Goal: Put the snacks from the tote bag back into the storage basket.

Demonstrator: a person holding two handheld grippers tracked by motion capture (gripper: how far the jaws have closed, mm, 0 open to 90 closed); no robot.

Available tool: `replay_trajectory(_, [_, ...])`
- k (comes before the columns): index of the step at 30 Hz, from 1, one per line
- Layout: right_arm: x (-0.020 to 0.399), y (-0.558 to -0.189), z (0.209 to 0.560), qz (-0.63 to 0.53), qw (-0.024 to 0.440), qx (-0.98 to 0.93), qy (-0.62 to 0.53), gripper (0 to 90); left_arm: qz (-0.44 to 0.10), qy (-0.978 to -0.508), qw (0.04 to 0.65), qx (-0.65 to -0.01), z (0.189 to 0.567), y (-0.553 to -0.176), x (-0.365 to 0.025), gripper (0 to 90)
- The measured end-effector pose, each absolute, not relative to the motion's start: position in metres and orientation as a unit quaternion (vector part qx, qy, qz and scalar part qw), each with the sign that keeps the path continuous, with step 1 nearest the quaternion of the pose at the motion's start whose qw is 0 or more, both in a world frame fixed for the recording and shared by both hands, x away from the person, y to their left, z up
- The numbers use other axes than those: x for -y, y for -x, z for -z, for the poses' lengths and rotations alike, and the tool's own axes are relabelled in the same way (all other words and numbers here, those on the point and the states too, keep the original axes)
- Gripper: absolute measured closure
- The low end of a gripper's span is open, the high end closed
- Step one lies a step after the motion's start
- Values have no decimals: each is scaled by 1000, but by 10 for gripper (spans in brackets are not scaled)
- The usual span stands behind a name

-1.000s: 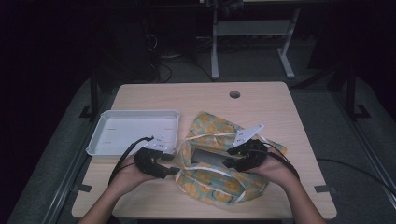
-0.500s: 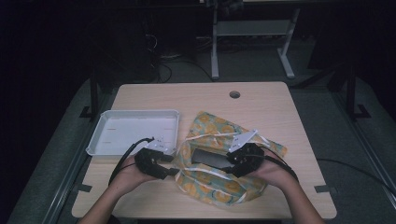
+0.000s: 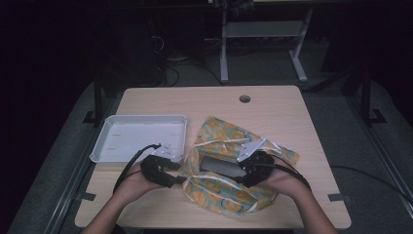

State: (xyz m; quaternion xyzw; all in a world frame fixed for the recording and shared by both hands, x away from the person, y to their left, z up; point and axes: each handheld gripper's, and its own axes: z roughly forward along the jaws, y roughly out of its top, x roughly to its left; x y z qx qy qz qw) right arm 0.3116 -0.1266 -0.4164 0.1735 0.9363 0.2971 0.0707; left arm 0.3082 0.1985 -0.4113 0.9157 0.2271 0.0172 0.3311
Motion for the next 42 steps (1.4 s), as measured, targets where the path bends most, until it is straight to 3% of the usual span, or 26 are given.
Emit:
replay_trajectory(18, [127, -313, 426, -272, 73, -946, -162, 413, -14, -917, 328, -228, 413, -308, -198, 423])
replay_trajectory(42, [132, -312, 407, -293, 67, -938, -172, 419, -14, -915, 330, -230, 414, -308, -197, 423])
